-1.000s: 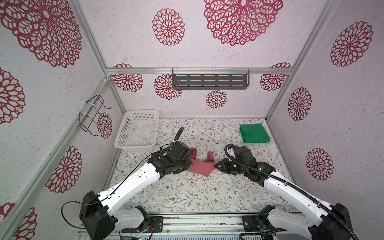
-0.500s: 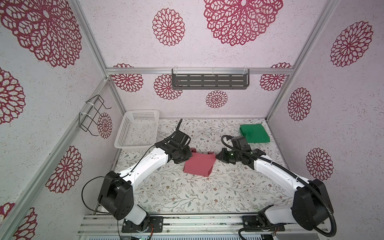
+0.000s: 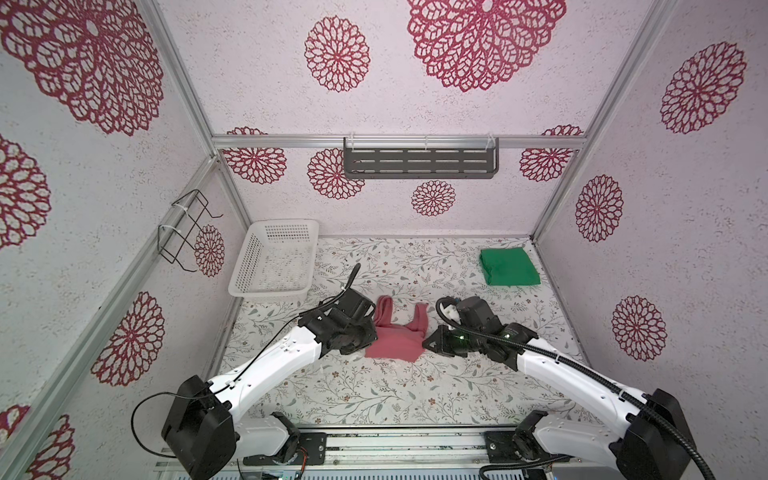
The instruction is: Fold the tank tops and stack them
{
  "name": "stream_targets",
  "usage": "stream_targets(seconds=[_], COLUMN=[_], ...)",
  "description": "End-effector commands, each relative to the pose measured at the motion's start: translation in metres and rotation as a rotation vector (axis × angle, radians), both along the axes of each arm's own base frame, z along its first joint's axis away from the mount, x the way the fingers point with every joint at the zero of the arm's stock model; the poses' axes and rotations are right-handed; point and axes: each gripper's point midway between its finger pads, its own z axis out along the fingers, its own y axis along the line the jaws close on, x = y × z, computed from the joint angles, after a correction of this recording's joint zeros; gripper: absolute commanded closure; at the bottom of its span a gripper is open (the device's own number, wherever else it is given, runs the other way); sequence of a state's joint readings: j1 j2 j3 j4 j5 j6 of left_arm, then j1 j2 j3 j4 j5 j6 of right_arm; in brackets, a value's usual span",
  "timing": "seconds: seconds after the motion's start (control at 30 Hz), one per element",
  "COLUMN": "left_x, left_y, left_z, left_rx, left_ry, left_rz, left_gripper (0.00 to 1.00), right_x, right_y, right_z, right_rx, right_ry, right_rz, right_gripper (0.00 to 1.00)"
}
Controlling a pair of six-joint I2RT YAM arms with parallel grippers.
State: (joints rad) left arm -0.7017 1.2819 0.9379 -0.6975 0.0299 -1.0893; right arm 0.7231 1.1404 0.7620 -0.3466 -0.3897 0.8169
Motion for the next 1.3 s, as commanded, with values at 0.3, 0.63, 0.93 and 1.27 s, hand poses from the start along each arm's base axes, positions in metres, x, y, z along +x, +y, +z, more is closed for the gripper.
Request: stream_targets(seconds=[0.3,0.63,0.93,1.27], left_x=[-0.003,0.04,0.096,0.154], left_y=[0.02,0.015,0.0,-0.012], left_z=[0.008,0.014,0.003,-0.02], left_rx=[0.06,0.06,0.04,0.005], left_ry=[-0.047,-0.05,-0.034,-0.023], left_rz=[0.073,0.038,-0.032,-0.075], left_gripper=[1.0,1.0,1.0,1.0], right_x=[-0.007,0.023,0.067,0.103], right_y=[0.014,0.008,-0.002,-0.02], right_z=[0.018,0.016,0.011,-0.02], right_rx=[0.1,0.124,0.082,0.002], right_ry=[0.048,0.088,0.083,0.137], right_rz=[-0.077,-0.115,-0.128,-0.139], right_gripper=[1.0,1.0,1.0,1.0])
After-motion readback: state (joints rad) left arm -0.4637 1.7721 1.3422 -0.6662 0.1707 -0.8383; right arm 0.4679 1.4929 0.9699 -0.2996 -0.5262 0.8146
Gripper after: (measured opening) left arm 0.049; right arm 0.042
